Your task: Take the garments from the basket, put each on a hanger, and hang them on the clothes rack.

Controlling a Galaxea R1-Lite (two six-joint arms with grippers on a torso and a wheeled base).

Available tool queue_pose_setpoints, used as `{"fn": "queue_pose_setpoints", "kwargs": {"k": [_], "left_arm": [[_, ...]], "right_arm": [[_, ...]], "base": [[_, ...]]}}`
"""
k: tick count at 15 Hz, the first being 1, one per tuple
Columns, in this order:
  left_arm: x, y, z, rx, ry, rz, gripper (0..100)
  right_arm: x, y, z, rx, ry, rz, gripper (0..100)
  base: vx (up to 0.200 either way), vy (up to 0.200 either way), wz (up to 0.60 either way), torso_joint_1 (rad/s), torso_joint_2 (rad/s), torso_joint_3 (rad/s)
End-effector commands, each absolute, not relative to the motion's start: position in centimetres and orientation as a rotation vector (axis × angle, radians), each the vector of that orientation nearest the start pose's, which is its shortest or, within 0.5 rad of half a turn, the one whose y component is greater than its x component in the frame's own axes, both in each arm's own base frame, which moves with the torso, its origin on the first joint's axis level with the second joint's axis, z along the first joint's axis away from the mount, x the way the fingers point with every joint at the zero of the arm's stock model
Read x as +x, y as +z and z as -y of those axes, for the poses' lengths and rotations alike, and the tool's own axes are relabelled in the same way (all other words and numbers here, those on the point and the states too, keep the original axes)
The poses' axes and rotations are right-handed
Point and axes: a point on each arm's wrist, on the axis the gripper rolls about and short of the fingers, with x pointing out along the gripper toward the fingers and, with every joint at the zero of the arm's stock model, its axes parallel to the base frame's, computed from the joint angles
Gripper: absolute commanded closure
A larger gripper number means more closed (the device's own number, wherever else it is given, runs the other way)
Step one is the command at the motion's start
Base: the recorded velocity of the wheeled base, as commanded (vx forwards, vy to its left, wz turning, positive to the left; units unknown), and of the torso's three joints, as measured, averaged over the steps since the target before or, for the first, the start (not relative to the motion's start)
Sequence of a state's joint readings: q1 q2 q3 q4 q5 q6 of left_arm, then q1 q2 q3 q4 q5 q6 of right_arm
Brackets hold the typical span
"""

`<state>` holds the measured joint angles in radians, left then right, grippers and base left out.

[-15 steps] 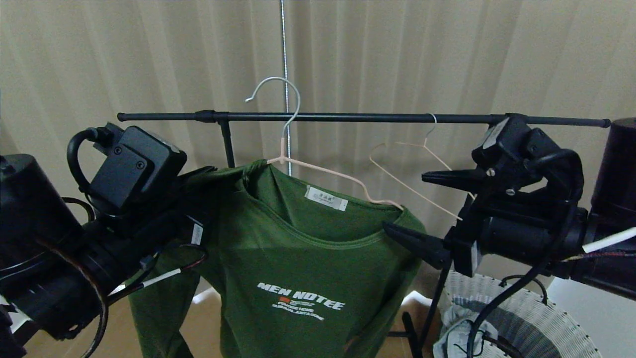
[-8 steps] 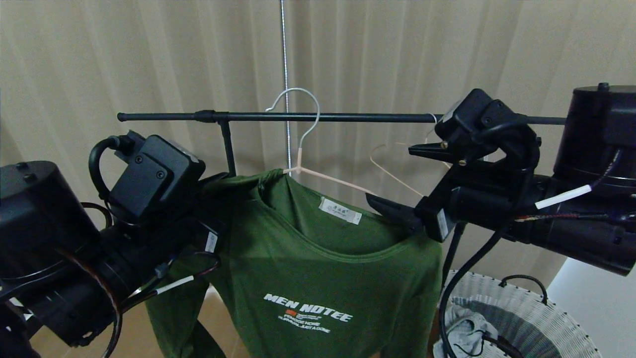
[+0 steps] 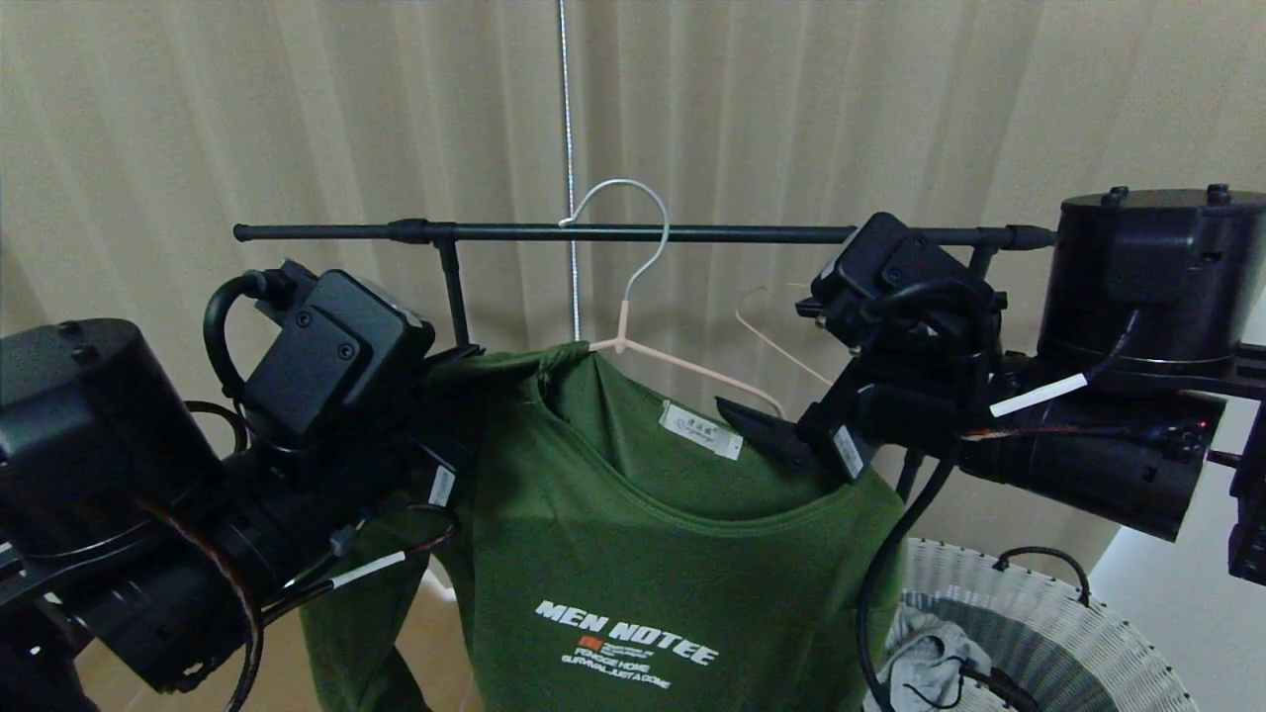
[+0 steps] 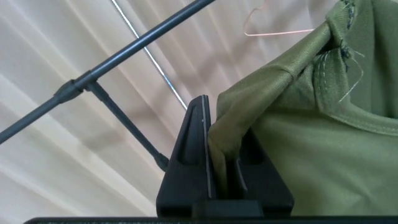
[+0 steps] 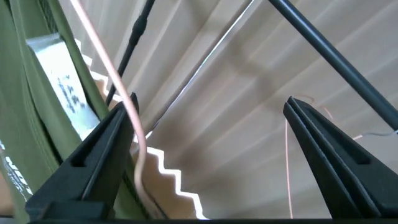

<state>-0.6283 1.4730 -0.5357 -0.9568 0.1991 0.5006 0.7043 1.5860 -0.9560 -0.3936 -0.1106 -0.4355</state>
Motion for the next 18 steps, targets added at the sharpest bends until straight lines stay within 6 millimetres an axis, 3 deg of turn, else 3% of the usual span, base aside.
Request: {"fn": "queue_pose_setpoints", "kwargs": {"k": [1, 4, 5, 18], "left_arm": [[19.42, 20.24, 13.89, 0.49, -0.428, 0.122, 100], [19.41, 20.29, 13.93, 0.491, -0.429, 0.124, 100], [19.39, 20.32, 13.91, 0.49, -0.429, 0.125, 100], [19.27, 20.21, 13.84, 0.482, -0.433, 0.121, 100]], "right_arm": [[22.07, 23.31, -18.95, -0.518, 0.646, -0.088, 0], [22.15, 22.97, -19.37, -0.522, 0.656, -0.092, 0], [22.15, 22.94, -19.43, -0.522, 0.657, -0.092, 100], [21.97, 23.06, -19.34, -0.518, 0.659, -0.086, 100]], "base": [[0.0, 0.0, 0.0, 0.0, 0.0, 0.0], [0.0, 0.0, 0.0, 0.0, 0.0, 0.0], [0.0, 0.0, 0.0, 0.0, 0.0, 0.0], [0.0, 0.0, 0.0, 0.0, 0.0, 0.0]]}}
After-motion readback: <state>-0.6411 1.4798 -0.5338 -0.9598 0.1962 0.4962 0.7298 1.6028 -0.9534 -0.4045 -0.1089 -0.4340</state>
